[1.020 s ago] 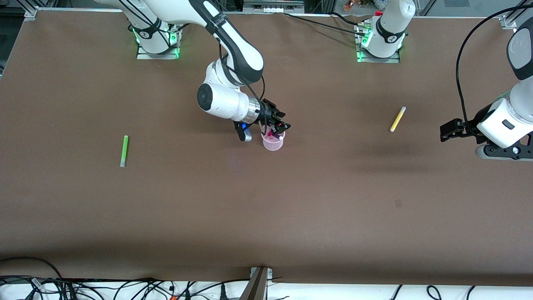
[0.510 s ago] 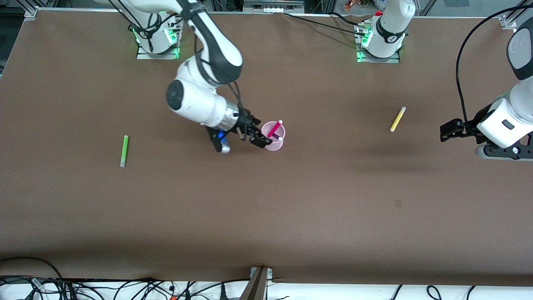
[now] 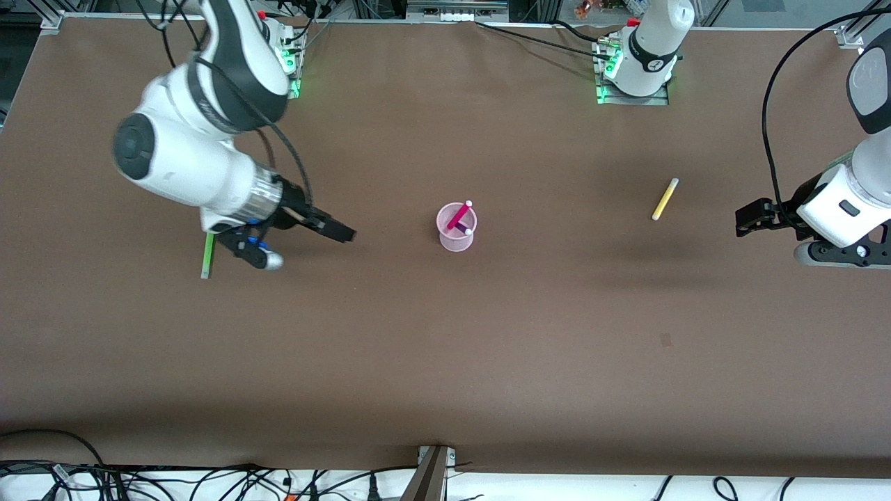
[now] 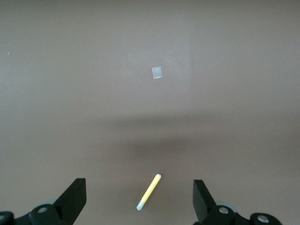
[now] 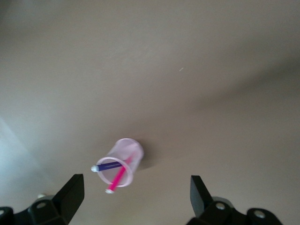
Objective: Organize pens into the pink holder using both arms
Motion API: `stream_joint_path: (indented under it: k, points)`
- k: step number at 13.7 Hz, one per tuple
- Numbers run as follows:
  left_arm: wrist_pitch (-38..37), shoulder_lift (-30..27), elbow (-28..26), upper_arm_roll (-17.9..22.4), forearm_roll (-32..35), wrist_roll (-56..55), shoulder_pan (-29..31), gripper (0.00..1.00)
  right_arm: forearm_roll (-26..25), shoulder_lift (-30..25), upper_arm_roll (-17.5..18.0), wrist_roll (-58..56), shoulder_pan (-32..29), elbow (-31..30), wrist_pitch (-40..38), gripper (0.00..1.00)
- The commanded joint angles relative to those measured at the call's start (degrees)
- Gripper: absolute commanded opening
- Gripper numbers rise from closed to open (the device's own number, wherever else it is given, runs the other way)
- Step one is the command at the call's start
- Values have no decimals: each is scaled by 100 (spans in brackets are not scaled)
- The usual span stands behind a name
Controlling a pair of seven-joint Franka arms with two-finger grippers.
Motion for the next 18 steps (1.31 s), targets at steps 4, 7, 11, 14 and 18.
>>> stream_joint_path:
  k: [4, 7, 11, 14, 18]
  points:
    - [156, -39, -59, -9, -150, 121, 22, 100, -2060, -1762, -233, -1374, 38, -790, -798, 100]
    - [147, -48, -59, 0, -150, 121, 22, 100, -2369, -2080, -734, -2482, 38, -765, -1185, 100]
    - [130, -56, -59, -9, -150, 121, 22, 100, -2388, -2099, -1061, -3012, 38, -651, -1300, 100]
    - [130, -65, -59, 0, -150, 121, 22, 100, -2396, -1651, -1061, -3038, 20, -204, -1317, 100]
    - [130, -56, -59, 0, -150, 121, 22, 100, -2476, -1264, -965, -2996, -76, 43, -1308, 100]
